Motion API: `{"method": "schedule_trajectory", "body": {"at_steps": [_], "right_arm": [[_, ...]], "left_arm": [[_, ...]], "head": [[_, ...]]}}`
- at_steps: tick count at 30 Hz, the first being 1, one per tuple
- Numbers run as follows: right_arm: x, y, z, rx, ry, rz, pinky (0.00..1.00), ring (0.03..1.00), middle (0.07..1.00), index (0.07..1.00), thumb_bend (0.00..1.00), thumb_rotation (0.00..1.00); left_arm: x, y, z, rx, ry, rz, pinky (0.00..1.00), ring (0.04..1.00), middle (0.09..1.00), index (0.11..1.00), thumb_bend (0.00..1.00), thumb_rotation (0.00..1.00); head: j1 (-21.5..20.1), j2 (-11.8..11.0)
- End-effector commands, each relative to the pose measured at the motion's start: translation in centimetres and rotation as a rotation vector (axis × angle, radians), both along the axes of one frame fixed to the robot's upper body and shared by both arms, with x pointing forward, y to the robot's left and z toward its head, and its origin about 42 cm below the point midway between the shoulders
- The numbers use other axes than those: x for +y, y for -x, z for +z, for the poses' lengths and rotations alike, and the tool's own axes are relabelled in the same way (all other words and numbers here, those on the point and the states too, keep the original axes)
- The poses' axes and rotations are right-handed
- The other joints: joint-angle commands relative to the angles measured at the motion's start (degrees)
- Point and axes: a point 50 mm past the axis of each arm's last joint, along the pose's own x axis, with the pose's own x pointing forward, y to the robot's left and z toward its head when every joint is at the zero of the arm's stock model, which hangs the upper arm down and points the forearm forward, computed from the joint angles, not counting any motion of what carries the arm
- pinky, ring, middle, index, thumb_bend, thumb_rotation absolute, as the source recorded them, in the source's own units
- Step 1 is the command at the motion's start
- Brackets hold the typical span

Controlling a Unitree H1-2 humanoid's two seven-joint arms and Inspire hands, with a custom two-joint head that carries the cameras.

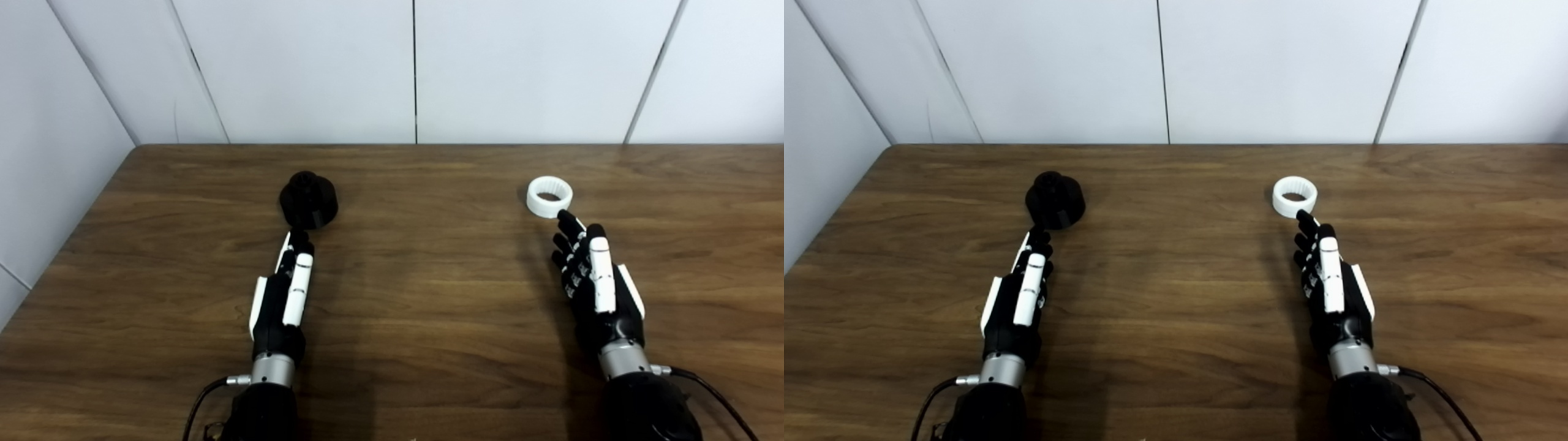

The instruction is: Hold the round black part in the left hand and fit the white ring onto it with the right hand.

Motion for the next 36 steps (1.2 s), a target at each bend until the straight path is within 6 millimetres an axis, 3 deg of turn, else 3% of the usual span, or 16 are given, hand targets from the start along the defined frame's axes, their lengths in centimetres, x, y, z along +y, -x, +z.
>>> {"method": "schedule_trajectory", "body": {"at_steps": [1, 17, 25, 30, 36], "right_arm": [[0.2, -0.5, 1.6, -0.085, -0.009, 0.008, 1.0, 0.97, 0.961, 0.896, 0.46, 1.0], [0.2, -0.6, 1.5, -0.08, -0.007, 0.004, 0.99, 0.978, 0.966, 0.905, 0.48, 1.0], [0.2, -0.7, 1.7, -0.081, -0.011, 0.019, 0.99, 0.988, 0.979, 0.909, 0.49, 1.0], [0.2, -0.6, 1.7, -0.084, -0.012, 0.023, 0.98, 0.981, 0.977, 0.91, 0.49, 1.0], [0.3, -0.4, 1.4, -0.066, -0.008, 0.022, 0.92, 0.967, 0.965, 0.9, 0.51, 1.0]], "left_arm": [[-0.1, -0.5, 1.6, -0.067, -0.015, -0.016, 1.0, 1.0, 1.0, 1.0, 0.55, 0.86], [0.2, -0.5, 2.1, -0.059, -0.062, -0.023, 1.0, 1.0, 1.0, 1.0, 0.61, 0.8], [1.6, -0.1, 4.3, -0.05, -0.419, 0.022, 0.99, 1.0, 1.0, 1.0, 0.61, 0.79], [2.8, -0.6, 6.4, -0.056, -0.575, 0.079, 0.95, 0.98, 0.996, 1.0, 0.72, 0.64], [5.0, -2.6, 8.9, -0.059, -0.749, 0.102, 0.87, 0.967, 1.0, 1.0, 0.85, 0.51]], "head": [[0.06, 0.17], [0.42, 0.16], [0.64, 0.08], [0.9, -0.22], [0.93, -0.47]]}}
